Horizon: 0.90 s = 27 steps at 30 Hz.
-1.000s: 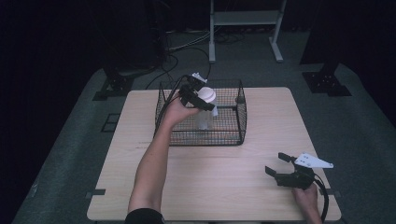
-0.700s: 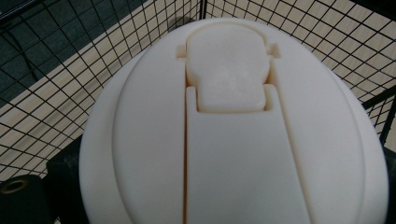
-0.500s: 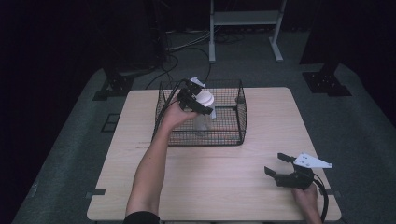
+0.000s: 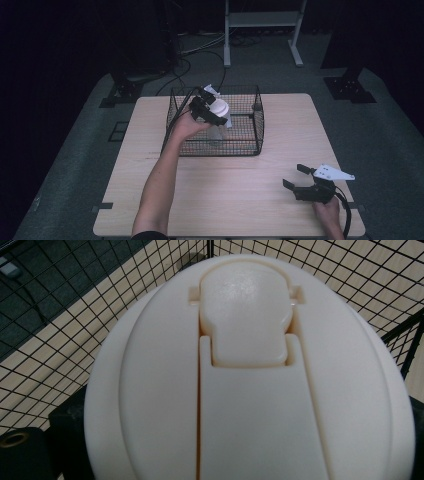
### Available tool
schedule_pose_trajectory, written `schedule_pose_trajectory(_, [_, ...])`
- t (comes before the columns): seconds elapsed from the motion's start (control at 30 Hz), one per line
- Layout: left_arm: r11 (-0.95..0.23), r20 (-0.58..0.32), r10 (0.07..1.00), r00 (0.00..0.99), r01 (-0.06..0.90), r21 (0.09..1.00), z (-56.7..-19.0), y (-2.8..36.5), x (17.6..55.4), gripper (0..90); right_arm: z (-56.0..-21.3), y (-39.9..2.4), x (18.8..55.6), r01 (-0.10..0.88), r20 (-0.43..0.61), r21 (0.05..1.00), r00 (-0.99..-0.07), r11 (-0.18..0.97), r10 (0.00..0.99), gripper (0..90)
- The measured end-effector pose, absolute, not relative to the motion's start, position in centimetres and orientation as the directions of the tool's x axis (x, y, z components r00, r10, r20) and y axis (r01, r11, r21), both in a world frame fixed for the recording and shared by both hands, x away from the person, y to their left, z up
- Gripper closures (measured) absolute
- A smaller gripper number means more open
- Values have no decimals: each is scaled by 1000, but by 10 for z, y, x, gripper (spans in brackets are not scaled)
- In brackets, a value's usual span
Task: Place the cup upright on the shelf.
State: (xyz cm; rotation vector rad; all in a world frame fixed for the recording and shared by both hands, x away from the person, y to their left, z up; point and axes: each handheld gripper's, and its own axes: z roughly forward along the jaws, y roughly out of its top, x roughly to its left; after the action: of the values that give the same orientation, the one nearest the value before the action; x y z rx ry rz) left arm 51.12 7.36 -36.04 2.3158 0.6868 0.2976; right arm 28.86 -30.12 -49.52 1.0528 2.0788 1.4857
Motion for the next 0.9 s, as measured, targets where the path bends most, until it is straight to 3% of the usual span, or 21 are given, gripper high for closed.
schedule_pose_trajectory(0.9, [-571,14,551,834,364,736,-345,82,501,0,-495,-301,289,354,110,920,-650,171,752,128])
